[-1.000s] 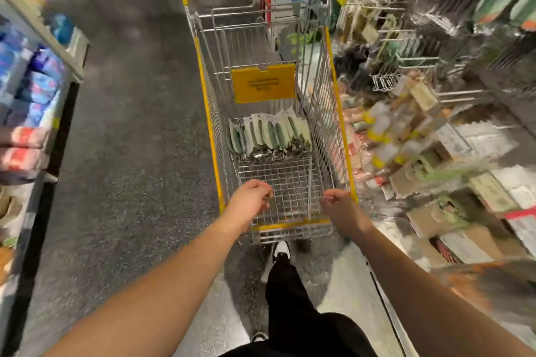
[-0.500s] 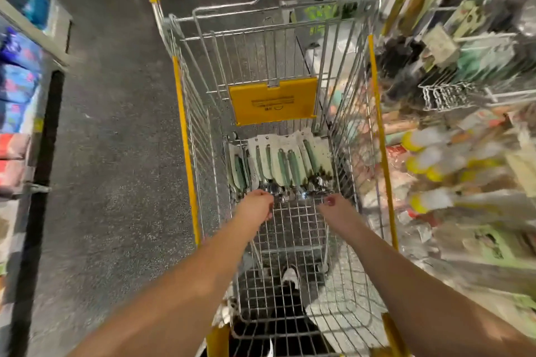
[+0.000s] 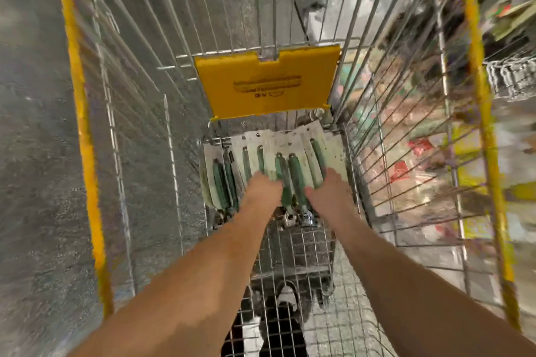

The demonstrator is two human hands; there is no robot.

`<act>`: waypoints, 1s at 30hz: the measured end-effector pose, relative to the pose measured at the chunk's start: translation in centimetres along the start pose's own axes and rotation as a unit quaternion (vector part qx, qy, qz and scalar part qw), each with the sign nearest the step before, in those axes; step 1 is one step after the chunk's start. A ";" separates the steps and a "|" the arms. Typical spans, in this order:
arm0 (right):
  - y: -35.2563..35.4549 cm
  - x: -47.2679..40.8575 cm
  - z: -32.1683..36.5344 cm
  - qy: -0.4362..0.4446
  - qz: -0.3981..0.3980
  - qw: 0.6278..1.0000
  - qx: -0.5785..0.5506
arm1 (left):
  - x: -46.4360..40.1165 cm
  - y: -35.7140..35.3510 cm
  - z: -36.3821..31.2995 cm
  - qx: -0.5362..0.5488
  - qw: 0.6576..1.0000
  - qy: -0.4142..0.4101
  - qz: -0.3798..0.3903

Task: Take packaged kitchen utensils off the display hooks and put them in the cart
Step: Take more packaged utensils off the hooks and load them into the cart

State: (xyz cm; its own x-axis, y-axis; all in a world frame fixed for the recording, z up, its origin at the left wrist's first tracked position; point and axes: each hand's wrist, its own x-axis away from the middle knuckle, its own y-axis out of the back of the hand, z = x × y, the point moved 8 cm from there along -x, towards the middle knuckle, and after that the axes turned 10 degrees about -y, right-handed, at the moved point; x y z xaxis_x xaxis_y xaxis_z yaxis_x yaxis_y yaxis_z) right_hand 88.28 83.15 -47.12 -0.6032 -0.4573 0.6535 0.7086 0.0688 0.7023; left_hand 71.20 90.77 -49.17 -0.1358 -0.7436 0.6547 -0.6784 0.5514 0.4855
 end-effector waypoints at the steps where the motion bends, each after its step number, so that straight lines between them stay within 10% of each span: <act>1: -0.4 -0.6 0.4 0.002 -0.008 1.000 0.021 | -0.5 -0.1 0.0 -0.011 1.000 0.000 -0.004; 30: -3.5 1.2 -1.3 0.018 -0.073 0.997 -0.031 | 2.9 -4.5 2.0 0.262 0.964 0.022 0.034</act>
State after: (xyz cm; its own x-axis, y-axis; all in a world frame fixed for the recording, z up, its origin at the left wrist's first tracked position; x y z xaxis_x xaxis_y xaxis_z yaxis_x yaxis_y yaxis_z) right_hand 85.58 81.19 -49.12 -0.6884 -0.4902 0.5346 0.6366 -0.0551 0.7693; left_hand 72.42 85.36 -50.66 -0.1696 -0.6891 0.7045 -0.9424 0.3226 0.0886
